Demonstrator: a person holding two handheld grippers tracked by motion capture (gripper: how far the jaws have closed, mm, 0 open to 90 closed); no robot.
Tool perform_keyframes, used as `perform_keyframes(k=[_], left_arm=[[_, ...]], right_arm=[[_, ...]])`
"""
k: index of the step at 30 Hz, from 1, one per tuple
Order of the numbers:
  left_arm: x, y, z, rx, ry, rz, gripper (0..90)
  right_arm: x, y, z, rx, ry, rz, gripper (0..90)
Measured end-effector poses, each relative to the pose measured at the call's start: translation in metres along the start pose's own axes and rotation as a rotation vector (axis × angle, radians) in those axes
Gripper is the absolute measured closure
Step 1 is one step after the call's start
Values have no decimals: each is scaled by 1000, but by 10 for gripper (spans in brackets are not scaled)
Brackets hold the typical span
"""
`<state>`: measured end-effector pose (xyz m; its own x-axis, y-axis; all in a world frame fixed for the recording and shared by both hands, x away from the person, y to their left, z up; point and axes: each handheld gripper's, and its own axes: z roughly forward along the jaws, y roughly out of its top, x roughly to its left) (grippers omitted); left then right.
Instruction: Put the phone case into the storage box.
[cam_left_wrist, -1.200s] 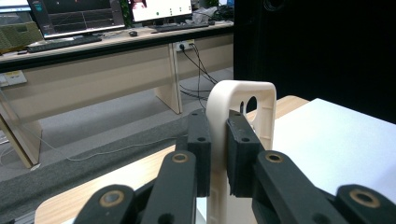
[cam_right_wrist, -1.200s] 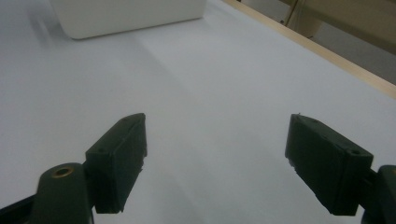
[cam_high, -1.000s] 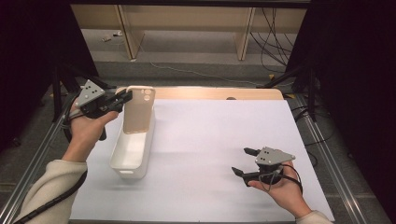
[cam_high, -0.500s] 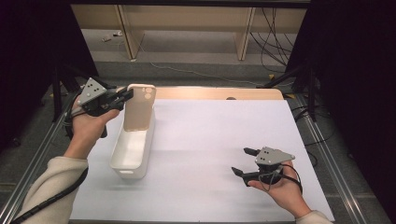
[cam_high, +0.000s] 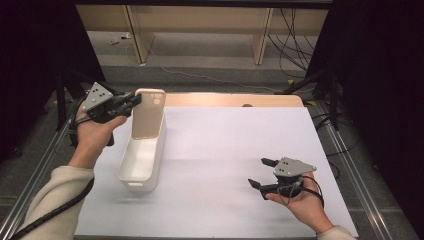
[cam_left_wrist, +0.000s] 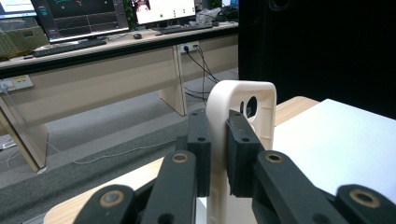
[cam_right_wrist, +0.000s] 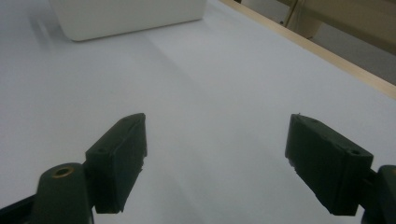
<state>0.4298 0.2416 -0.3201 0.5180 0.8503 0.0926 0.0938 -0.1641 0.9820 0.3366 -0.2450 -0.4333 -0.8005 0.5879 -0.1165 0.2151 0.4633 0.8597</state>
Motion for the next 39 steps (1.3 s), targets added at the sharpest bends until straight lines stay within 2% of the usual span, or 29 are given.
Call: perform_keyframes(k=[29, 39], left_arm=[[9, -3, 13, 6, 7, -1, 813], [15, -5, 15, 10, 15, -18, 813]], right_arm=[[-1, 0, 0, -2, 1, 2, 220], [-1, 0, 0, -1, 1, 4, 220]])
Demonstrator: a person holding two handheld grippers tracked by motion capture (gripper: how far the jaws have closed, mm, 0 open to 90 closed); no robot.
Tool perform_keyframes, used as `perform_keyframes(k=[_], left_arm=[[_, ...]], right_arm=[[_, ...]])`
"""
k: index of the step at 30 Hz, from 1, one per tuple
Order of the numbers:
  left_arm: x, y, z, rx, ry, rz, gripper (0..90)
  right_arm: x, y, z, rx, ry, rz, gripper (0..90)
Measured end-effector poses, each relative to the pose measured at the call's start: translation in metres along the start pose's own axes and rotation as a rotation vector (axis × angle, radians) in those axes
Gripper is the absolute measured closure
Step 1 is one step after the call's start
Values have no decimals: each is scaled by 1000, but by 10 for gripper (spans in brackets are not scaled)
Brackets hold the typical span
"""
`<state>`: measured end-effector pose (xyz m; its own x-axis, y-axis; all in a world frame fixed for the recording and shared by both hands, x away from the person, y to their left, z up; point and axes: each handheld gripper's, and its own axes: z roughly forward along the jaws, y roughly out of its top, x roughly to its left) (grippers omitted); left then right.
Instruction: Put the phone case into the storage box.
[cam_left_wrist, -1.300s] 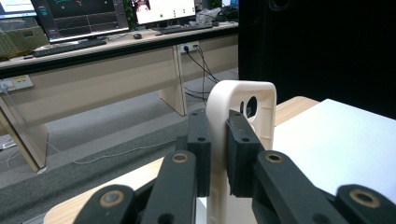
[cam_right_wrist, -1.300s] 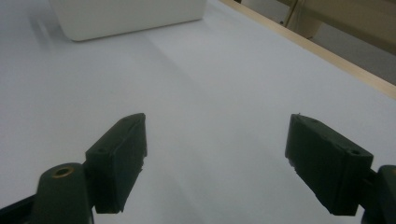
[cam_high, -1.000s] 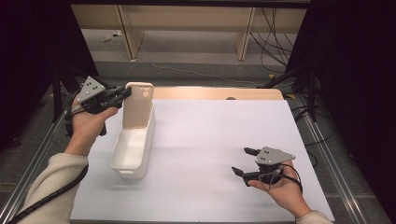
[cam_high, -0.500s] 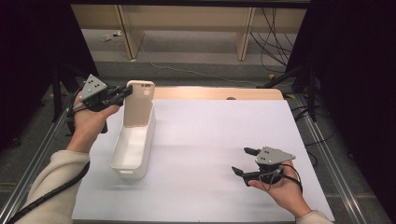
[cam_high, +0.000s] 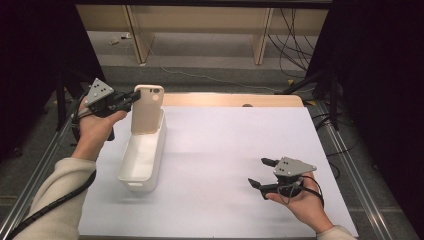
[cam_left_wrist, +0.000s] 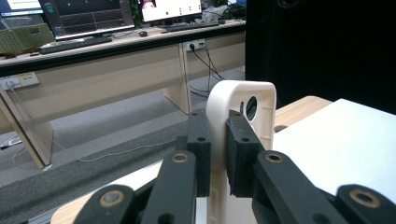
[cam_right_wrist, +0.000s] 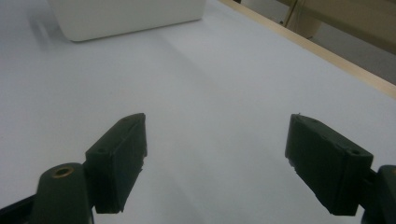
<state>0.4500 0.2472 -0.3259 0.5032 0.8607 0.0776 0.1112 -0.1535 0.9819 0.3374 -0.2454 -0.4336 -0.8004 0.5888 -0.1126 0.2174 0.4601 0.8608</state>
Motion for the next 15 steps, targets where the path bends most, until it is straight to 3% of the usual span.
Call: perform_keyframes(k=[15], left_arm=[[4, -2, 6, 4, 6, 5, 813]], right_arm=[[0, 0, 0, -1, 0, 0, 221]])
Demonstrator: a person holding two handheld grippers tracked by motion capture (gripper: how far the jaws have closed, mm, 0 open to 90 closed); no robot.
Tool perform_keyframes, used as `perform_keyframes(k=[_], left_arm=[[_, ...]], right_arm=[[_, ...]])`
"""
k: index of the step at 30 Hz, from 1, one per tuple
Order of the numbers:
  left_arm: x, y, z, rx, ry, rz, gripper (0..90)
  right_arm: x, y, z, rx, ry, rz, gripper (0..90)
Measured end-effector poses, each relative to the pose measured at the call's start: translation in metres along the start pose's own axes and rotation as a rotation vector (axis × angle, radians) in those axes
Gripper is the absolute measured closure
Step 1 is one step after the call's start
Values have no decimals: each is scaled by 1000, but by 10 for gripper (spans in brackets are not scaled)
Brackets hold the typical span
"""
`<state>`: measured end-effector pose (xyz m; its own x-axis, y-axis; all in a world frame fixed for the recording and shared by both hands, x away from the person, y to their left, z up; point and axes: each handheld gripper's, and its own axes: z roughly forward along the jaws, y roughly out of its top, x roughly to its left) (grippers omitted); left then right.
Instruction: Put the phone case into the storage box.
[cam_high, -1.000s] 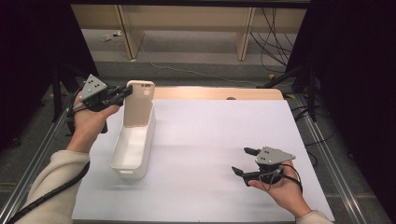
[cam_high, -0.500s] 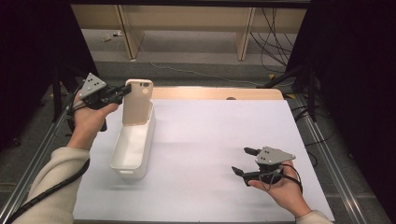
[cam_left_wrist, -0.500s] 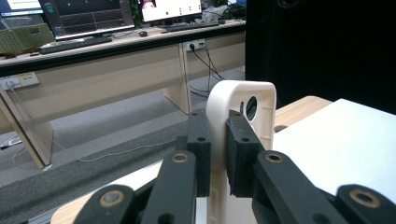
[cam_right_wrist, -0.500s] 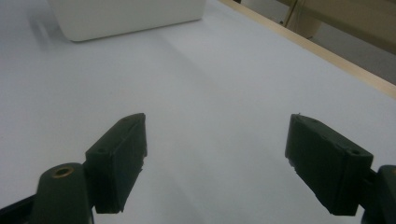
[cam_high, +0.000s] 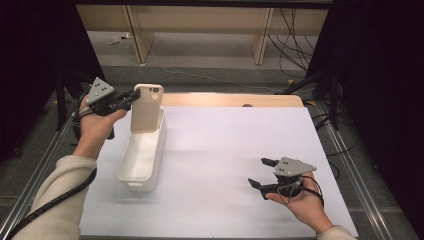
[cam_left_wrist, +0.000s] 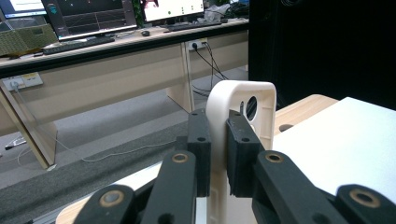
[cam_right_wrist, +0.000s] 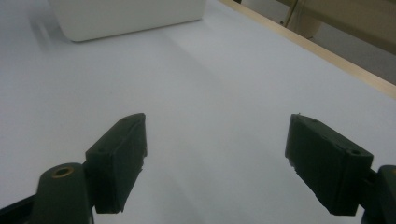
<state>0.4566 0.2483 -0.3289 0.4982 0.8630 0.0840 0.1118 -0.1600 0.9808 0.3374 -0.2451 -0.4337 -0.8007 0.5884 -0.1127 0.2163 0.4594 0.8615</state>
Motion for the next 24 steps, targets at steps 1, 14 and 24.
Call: perform_keyframes(k=[1, 14, 24], left_arm=[[0, 0, 1, -1, 1, 2, 813], [1, 0, 12, 8, 9, 15, 813], [5, -3, 16, 10, 19, -2, 813]], right_arm=[[0, 0, 0, 0, 0, -2, 220], [0, 0, -1, -4, 0, -1, 220], [0, 0, 0, -2, 3, -1, 220]])
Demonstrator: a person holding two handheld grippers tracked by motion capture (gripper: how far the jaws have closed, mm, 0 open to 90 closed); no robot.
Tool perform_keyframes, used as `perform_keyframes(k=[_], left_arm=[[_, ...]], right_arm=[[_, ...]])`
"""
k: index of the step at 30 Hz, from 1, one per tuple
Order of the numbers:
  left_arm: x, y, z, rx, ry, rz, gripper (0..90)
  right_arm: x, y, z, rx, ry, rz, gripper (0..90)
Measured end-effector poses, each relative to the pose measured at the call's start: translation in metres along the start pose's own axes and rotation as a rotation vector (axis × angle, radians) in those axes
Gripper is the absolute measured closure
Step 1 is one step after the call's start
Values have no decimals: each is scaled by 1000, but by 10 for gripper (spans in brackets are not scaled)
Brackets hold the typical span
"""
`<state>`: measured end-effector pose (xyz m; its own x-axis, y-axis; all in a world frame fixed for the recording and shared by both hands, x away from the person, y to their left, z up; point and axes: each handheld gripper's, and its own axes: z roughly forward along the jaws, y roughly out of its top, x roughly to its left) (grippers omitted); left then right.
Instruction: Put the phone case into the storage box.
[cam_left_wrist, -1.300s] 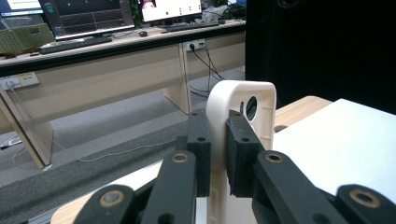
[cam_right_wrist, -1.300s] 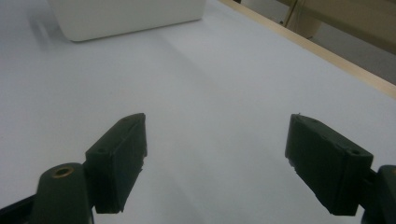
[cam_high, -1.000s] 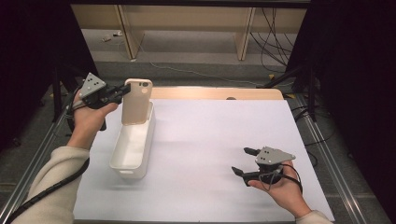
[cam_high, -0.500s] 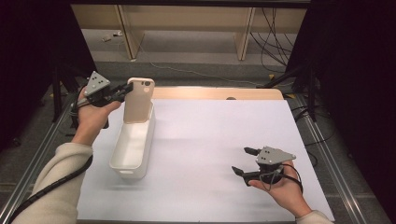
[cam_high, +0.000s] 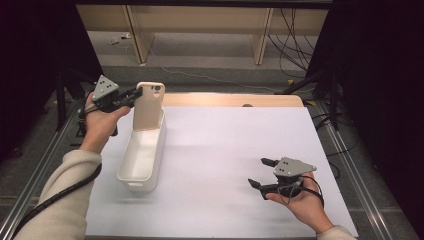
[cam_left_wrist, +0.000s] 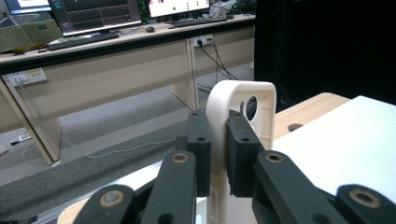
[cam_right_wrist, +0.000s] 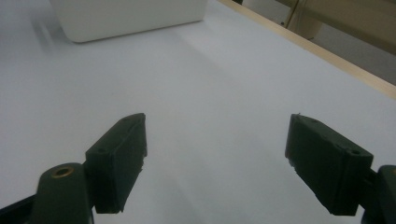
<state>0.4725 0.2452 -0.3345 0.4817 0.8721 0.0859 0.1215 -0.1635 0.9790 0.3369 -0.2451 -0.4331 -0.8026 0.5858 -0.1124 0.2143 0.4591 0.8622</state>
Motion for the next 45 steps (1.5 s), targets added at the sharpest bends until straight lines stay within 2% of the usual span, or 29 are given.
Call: perform_keyframes(k=[34, 45], left_arm=[[7, -11, 16, 17, 17, -47, 812], [8, -12, 22, 26, 13, -48, 811]], right_arm=[[0, 0, 0, 0, -1, -1, 220], [0, 0, 0, -1, 0, -2, 221]])
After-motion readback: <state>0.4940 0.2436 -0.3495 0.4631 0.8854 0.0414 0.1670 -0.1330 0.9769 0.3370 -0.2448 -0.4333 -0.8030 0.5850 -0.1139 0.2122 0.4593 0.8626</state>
